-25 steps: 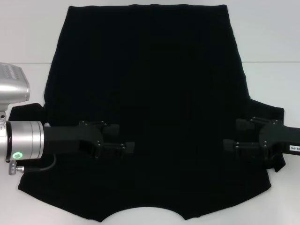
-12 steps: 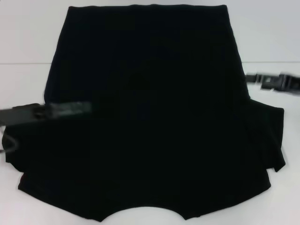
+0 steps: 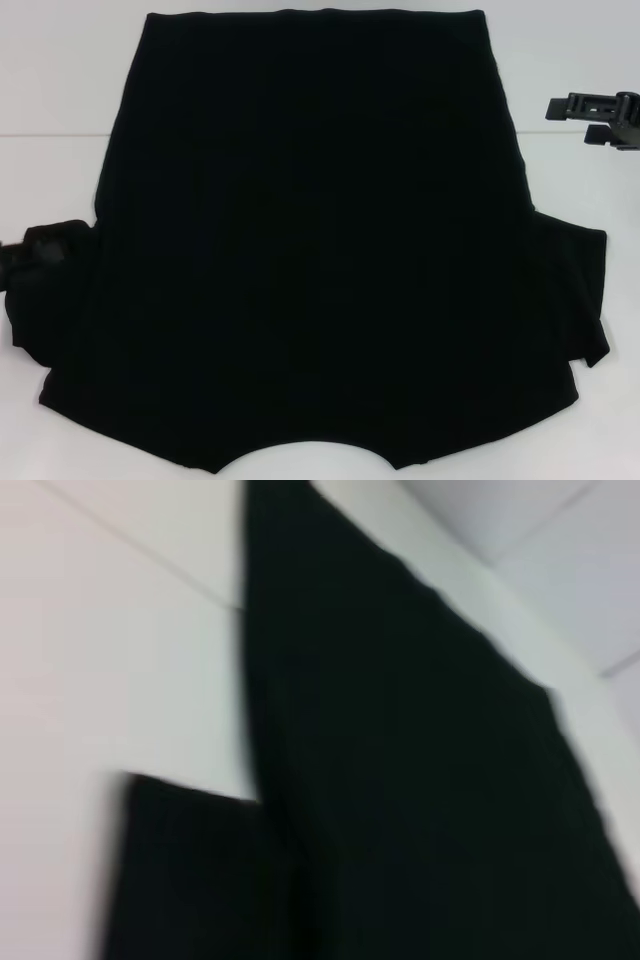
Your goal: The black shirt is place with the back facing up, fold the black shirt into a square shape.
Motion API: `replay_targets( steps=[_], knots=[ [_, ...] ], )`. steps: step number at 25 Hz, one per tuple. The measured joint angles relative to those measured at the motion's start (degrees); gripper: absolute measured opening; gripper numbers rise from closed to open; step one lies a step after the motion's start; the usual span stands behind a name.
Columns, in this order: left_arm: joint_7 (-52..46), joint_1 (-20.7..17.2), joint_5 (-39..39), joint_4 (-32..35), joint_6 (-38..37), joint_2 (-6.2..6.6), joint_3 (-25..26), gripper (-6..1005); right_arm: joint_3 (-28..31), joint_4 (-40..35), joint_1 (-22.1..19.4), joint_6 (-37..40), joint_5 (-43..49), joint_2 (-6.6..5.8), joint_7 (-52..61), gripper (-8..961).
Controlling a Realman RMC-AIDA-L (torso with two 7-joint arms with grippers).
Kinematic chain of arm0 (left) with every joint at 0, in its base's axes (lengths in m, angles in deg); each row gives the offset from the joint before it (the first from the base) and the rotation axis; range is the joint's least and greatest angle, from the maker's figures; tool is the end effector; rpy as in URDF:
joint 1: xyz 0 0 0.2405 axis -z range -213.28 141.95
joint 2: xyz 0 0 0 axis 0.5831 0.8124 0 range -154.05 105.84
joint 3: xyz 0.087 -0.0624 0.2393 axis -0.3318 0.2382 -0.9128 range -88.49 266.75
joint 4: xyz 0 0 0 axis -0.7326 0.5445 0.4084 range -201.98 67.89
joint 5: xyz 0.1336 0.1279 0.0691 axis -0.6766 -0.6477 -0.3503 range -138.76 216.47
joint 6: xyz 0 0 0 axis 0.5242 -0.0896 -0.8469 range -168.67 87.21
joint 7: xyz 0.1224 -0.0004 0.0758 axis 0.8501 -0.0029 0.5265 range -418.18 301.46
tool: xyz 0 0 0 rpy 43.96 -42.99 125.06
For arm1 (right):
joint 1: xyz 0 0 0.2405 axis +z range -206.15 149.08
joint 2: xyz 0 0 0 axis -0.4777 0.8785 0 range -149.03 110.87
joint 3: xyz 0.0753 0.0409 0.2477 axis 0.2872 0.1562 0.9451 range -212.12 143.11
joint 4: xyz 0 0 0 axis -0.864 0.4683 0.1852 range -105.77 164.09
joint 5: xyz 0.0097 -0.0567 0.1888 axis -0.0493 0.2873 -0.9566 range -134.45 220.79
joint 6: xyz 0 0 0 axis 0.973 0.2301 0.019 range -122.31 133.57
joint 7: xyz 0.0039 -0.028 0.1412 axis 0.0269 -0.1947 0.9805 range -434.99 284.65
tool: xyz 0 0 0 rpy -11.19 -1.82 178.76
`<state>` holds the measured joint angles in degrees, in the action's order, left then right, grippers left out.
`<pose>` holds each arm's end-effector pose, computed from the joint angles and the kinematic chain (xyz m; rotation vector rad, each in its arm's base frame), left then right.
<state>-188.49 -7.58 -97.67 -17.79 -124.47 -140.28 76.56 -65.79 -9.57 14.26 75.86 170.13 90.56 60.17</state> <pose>-0.3524 0.3201 0.0917 -1.8311 -1.7448 -0.6555 0.2594 0.4303 0.0905 -2.0365 1.5404 0.6493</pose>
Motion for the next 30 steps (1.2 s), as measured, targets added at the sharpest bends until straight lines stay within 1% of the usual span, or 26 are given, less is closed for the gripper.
replay_targets(
  steps=[2, 4, 7, 15, 19, 23, 26, 30],
  knots=[
    [0.82, -0.41, -1.29, 0.36, 1.98, -0.16, 0.11, 663, 0.00, -0.02, 0.03, -0.08, 0.02, -0.02, 0.04, 945],
    [3.01, -1.17, -2.20, 0.88, 3.96, -0.47, 0.25, 567, 0.00, -0.03, 0.01, -0.14, 0.03, -0.03, 0.07, 944],
    [4.92, -1.76, -2.55, 1.20, 4.79, -0.76, 0.27, 423, 0.21, -0.03, -0.33, -0.15, 0.05, -0.04, 0.10, 944],
    [5.00, -2.45, -5.87, 1.25, 7.04, -1.21, 0.05, 388, 0.28, 0.10, -0.64, -0.14, 0.06, -0.04, 0.13, 944],
    [4.80, -2.93, -6.17, 1.10, 8.12, -1.61, -0.24, 372, 0.22, 0.17, -0.58, -0.18, 0.05, -0.04, 0.15, 944],
    [4.71, -3.11, -6.38, 0.62, 8.41, -1.77, -0.55, 356, 0.31, 0.18, -0.56, -0.20, -0.06, -0.04, 0.17, 944],
    [4.64, -2.78, -6.81, -0.38, 8.50, -1.77, -1.33, 343, 0.46, 0.17, -0.54, -0.18, -0.15, -0.04, 0.19, 944],
    [3.81, -2.03, -7.20, -1.34, 9.08, -1.92, -3.64, 327, 0.55, 0.06, -0.52, -0.08, -0.18, -0.04, 0.19, 944]
  ],
)
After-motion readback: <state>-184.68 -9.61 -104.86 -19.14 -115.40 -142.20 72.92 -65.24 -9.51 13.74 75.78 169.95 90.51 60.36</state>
